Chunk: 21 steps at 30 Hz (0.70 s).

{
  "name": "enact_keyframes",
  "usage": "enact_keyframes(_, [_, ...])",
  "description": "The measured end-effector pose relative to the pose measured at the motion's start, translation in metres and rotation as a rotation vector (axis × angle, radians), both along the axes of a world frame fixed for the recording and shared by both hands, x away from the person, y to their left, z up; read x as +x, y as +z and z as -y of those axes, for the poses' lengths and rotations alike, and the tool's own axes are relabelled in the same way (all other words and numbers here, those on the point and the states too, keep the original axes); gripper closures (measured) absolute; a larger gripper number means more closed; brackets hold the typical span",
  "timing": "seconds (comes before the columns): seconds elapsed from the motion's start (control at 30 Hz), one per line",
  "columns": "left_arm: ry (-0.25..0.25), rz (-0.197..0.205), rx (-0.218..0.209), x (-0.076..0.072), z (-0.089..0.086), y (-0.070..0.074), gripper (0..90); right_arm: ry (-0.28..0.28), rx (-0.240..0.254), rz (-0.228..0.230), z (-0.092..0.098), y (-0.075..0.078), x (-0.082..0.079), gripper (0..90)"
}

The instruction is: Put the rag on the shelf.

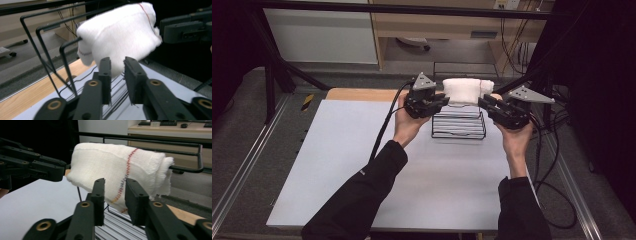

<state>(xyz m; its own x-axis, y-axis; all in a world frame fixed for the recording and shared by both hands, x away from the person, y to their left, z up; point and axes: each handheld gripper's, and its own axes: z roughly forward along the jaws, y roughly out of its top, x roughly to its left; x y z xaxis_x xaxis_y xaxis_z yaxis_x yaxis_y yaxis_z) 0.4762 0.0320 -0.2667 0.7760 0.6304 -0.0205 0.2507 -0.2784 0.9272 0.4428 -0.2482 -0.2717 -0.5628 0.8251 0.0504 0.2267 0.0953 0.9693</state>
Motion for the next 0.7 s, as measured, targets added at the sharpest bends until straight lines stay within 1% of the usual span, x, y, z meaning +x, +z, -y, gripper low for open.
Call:
enact_keyframes(0.07, [0.000, -0.005, 0.014, -0.005, -0.008, -0.003, 65.7, 0.010, -0.004, -0.005, -0.001, 0.000, -0.003, 60.2])
enact_keyframes(0.17, [0.003, -0.015, 0.031, -0.010, -0.019, -0.008, 55.6, 0.032, 0.002, -0.026, -0.004, -0.001, -0.006, 51.2])
enact_keyframes(0.23, [0.008, -0.029, 0.045, -0.012, -0.027, -0.012, 49.1, 0.035, -0.001, -0.032, -0.005, -0.002, -0.008, 44.4])
enact_keyframes(0.3, [0.017, -0.033, 0.046, -0.016, -0.036, -0.015, 42.8, 0.045, 0.002, -0.038, -0.006, -0.003, -0.011, 39.1])
enact_keyframes(0.37, [0.019, -0.045, 0.050, -0.019, -0.046, -0.019, 36.5, 0.054, 0.012, -0.047, -0.007, -0.003, -0.013, 32.4])
enact_keyframes(0.4, [0.022, -0.048, 0.052, -0.020, -0.050, -0.020, 33.4, 0.059, 0.015, -0.052, -0.008, -0.004, -0.015, 30.6])
enact_keyframes(0.5, [0.032, -0.056, 0.053, -0.026, -0.067, -0.027, 28.1, 0.067, 0.009, -0.064, -0.010, -0.006, -0.018, 22.0])
enact_keyframes(0.57, [0.038, -0.073, 0.054, -0.031, -0.079, -0.034, 23.3, 0.075, 0.007, -0.076, -0.012, -0.010, -0.021, 16.2])
enact_keyframes(0.7, [0.056, -0.090, 0.076, -0.043, -0.106, -0.050, 17.8, 0.085, 0.008, -0.091, -0.014, -0.018, -0.025, 8.9])
